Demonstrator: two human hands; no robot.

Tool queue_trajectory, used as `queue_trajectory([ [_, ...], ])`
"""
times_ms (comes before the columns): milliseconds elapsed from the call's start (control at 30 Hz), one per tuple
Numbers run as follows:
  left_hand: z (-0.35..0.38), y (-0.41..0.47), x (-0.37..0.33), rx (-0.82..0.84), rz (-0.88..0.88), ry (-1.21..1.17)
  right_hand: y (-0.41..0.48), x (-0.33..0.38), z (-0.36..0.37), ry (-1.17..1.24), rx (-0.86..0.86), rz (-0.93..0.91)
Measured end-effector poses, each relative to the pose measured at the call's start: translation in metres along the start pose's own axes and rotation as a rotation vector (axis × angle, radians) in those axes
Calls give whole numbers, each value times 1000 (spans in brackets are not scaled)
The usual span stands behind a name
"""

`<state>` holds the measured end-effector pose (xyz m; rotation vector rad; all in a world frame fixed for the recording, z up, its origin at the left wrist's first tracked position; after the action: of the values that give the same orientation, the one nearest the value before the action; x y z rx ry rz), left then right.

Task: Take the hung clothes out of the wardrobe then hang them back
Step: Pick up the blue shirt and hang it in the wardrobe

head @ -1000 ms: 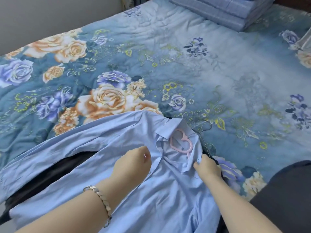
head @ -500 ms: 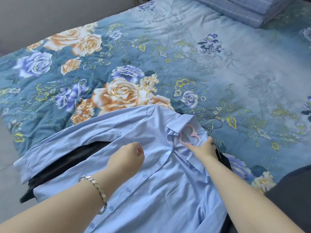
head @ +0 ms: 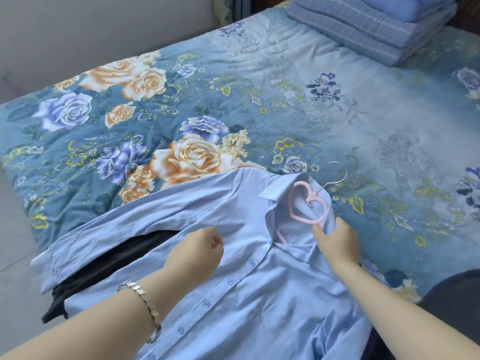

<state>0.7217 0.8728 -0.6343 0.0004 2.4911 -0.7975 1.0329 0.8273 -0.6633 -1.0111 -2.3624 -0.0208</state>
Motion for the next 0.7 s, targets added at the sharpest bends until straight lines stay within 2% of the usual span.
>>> queue_trajectory([
  [67, -19, -19, 5, -22, 1, -7, -14, 32, -28, 10, -29, -134],
  [100, -31, -30, 8, -40, 1, -11, -23, 50, -35, 14, 36, -167],
  [167, -59, -57, 15, -88, 1, -30, -50, 87, -37, 78, 284, -190],
  [267, -106, -101, 33, -153, -12, -68, -113, 140, -43, 183, 674, -111],
  [367, -154, -154, 60, -231, -49, -133, -187, 199, -57, 71, 889, -215],
  [467, -200, -220, 98, -314, -100, -187, -263, 268, -78, -37, 822, -476],
  [700, -293, -422, 216, -533, -206, -254, -512, 405, -154, -178, 371, -1107],
])
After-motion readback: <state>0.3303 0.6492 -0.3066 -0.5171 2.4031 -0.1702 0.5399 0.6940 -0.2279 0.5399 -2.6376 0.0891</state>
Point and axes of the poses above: each hand's wrist, its own y-axis towards the middle knuckle, its own z-axis out of the palm, x = y × z, the point moved 10 cm from there along y, towards the middle knuckle, and after that the axes turned 2 degrees about -y, right-handed, at the moved point
